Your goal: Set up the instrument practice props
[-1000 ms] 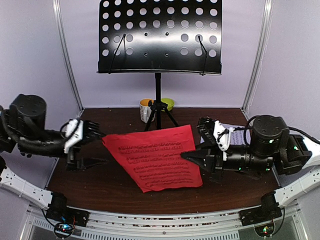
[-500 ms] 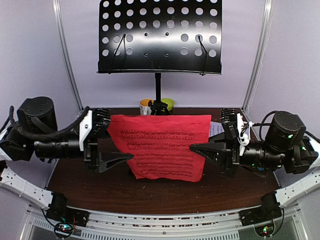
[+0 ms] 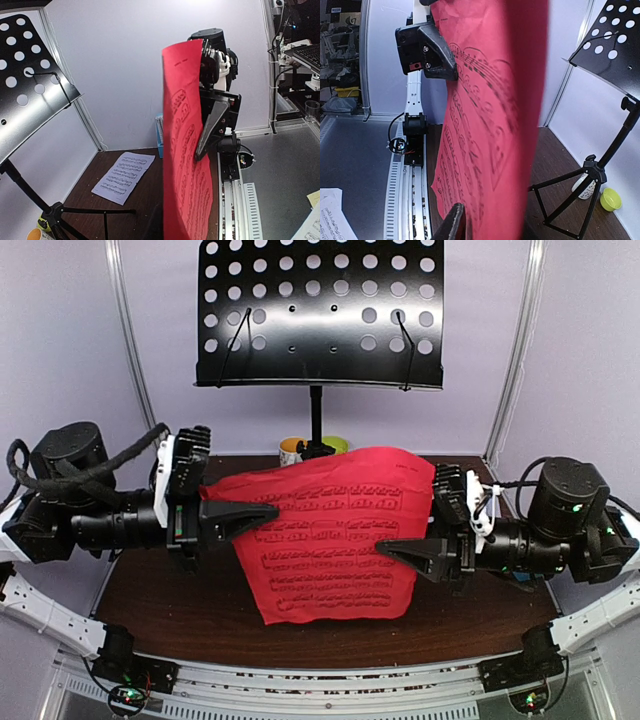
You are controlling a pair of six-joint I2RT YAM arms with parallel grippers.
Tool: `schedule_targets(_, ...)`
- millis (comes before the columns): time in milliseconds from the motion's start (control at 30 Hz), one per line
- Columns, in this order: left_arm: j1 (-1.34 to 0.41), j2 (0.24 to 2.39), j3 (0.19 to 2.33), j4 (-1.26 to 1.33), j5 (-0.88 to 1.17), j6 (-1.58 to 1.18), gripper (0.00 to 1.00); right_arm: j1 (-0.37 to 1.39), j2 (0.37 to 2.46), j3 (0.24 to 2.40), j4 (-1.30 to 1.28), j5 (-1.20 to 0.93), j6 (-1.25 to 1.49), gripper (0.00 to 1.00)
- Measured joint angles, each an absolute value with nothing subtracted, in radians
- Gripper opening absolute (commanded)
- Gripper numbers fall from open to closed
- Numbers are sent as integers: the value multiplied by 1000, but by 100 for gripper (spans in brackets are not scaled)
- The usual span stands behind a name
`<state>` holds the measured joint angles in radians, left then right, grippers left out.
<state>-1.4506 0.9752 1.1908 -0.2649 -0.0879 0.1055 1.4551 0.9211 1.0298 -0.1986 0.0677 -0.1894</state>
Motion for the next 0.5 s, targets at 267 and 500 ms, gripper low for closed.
schedule_targets(267, -1427, 1025, 1247, -314, -71, 105, 24, 1451, 969, 1140, -293, 98, -252, 0)
schedule_targets(500, -1418, 977, 1255, -316, -250, 98, 60, 1398, 1018, 1277, -342, 181, -211, 0)
